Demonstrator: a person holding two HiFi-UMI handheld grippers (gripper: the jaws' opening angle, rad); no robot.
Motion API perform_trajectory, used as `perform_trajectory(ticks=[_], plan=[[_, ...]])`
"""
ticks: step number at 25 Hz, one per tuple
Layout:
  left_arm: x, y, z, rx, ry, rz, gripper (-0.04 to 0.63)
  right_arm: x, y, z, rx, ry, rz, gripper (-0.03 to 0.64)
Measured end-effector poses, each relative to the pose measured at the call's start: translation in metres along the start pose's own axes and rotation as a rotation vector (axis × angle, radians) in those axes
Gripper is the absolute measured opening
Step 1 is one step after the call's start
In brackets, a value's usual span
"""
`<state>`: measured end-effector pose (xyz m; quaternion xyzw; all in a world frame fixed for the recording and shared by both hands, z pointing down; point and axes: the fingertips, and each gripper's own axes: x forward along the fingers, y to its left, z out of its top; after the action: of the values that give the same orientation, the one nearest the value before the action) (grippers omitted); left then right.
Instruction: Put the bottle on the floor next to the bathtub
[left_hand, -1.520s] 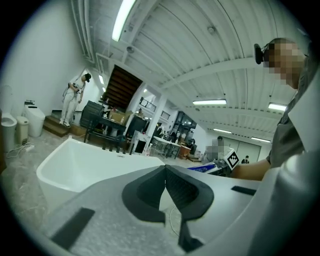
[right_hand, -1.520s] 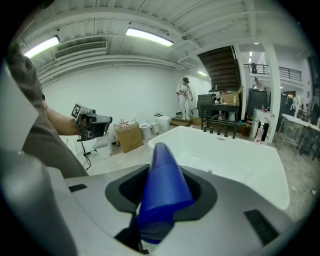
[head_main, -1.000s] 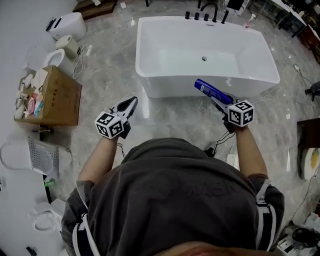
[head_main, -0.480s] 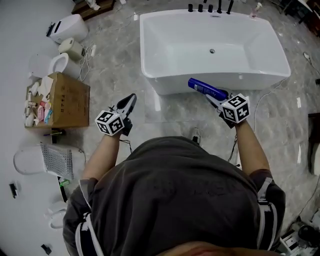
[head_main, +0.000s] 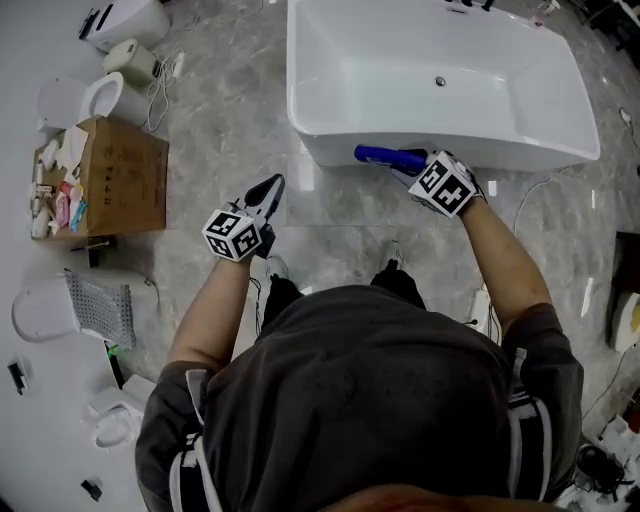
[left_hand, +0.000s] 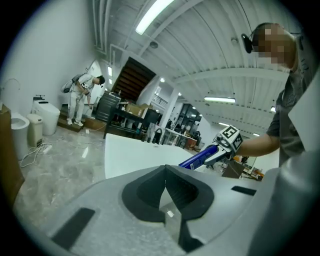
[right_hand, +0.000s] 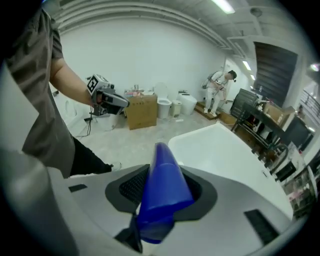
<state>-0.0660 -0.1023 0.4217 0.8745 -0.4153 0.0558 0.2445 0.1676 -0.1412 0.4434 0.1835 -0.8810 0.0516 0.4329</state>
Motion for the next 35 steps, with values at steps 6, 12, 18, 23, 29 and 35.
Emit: perform_trajectory(ticks=[6, 12, 18, 23, 29, 35], plan=[[0.011, 0.091, -0.102, -0.029, 0.088, 0.005, 0.005, 0.143, 0.023, -0.025, -0.126, 0.205, 0.085, 0.137], [0.040, 0.162, -0.198, -0.049, 0.087, 0.042, 0.005, 0.296, 0.043, -0.090, -0.227, 0.375, 0.141, 0.137], [0.066, 0.209, -0.306, -0.126, 0.098, 0.077, 0.005, 0.432, 0.064, -0.180, -0.315, 0.502, 0.191, 0.137], [0.092, 0.246, -0.383, -0.132, 0.117, 0.062, 0.005, 0.529, 0.058, -0.243, -0.353, 0.587, 0.182, 0.137], [0.108, 0.281, -0.443, -0.125, 0.126, 0.054, 0.005, 0.609, 0.061, -0.295, -0.409, 0.680, 0.178, 0.137], [0.116, 0.314, -0.471, -0.104, 0.121, 0.066, 0.005, 0.663, 0.052, -0.316, -0.467, 0.742, 0.156, 0.137]])
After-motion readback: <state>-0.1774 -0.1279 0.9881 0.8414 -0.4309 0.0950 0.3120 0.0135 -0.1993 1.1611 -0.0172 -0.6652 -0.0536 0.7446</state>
